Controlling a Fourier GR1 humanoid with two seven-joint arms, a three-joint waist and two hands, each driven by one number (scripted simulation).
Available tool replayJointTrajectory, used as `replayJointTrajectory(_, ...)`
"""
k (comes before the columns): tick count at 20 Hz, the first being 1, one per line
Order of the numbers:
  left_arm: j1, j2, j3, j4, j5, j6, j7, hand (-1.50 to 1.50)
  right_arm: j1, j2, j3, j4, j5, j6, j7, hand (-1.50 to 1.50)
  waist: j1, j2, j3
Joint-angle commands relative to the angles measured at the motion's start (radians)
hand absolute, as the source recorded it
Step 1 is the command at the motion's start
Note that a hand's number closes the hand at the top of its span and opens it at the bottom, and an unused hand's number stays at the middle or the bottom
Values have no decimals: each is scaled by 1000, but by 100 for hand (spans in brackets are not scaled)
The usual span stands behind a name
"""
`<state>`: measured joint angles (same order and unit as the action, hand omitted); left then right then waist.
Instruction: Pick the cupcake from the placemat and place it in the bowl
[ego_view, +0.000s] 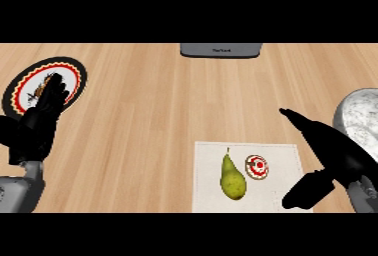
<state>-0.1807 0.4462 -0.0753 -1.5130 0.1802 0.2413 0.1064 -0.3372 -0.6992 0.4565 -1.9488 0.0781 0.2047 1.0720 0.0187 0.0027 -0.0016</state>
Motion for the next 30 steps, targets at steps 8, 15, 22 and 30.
replayJointTrajectory(8,31,-24,29,-10,-18,-6,-13,0,-102,51,130,180,116,84,60,-150,-5,-2,1)
replayJointTrajectory(15,57,-40,43,-33,-44,-28,15,0,-34,126,142,162,261,66,40,-150,-17,-4,2)
replayJointTrajectory(22,37,-77,52,17,-64,-55,-30,0,-14,253,161,283,303,75,9,-150,-16,-2,1)
replayJointTrajectory(30,54,-100,95,26,-99,-79,-63,0,39,294,93,382,424,74,-126,-150,-16,-2,2)
